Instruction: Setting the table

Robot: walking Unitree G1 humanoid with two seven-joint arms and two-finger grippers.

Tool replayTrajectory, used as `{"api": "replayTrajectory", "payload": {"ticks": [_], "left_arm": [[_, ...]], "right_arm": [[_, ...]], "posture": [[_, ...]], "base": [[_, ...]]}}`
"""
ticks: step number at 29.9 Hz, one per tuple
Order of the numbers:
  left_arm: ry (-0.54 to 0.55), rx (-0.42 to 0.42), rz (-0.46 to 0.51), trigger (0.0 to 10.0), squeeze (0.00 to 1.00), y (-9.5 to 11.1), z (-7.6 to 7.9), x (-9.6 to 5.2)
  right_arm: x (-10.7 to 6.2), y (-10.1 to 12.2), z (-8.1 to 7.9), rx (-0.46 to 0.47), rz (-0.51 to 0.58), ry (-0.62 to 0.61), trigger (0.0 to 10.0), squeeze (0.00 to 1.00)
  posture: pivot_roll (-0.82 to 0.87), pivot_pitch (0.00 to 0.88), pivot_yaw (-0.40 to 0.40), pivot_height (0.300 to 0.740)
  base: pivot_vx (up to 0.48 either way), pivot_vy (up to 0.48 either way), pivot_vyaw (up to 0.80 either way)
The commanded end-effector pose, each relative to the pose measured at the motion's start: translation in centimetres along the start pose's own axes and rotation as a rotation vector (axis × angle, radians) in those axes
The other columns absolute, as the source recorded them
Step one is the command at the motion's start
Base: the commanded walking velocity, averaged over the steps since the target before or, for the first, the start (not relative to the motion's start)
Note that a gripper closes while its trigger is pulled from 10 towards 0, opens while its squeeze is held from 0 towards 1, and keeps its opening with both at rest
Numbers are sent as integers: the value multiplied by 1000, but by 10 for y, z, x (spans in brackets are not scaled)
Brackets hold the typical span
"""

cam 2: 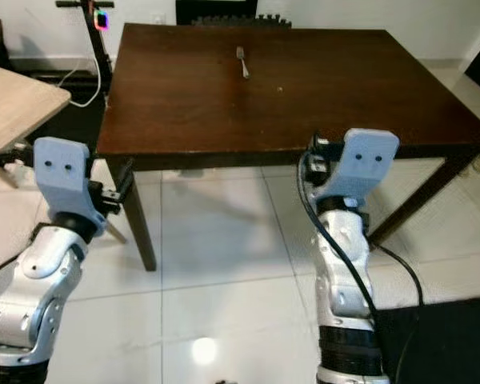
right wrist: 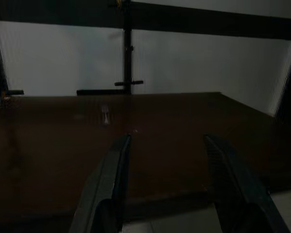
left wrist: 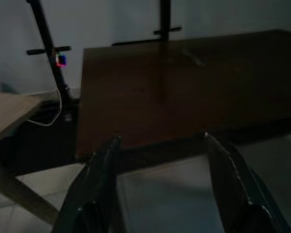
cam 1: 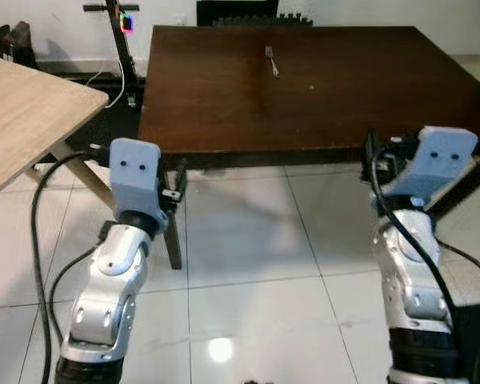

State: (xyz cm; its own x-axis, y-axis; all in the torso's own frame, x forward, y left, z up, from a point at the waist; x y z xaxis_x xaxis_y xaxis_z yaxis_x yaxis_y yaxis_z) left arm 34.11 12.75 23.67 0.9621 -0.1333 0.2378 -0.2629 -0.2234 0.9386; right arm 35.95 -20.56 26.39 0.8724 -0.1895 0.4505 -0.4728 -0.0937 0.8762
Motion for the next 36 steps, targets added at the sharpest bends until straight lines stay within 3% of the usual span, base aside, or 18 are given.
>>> {"api": "replayTrajectory", "payload": {"ticks": [1,16,36], "left_arm": [[10,11,-14,10000,0,-4,-3,-2],[0,11,-19,10000,0,-6,-2,-2],[2,12,-23,10000,0,-7,-1,-4]], "right_arm": [[-1,-5,-1,17,-15,-5,10000,0],[-1,-7,5,17,-25,-25,10000,0],[0,-5,-1,0,-19,0,10000,0]], "posture": [[44,134,38,740],[43,130,42,740],[44,129,40,740]], "base": [[480,0,0],[366,0,-771],[338,0,0]]}}
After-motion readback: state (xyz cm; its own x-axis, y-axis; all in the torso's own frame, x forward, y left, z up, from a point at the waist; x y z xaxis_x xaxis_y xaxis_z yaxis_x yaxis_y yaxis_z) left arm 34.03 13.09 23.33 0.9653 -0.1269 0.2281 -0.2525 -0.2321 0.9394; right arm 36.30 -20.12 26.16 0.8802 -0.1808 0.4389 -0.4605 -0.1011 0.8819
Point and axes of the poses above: a point about 5 cm out from each wrist's last joint towards the gripper, its own x axis pointing out of the wrist towards the gripper, its own y axis along the axis of the wrist's last joint, z = x × y, the point moved 5 cm from there along x, pointing out of the wrist towards the gripper, and after that the axes turned 9 degrees about x, right-handed, at the moved point
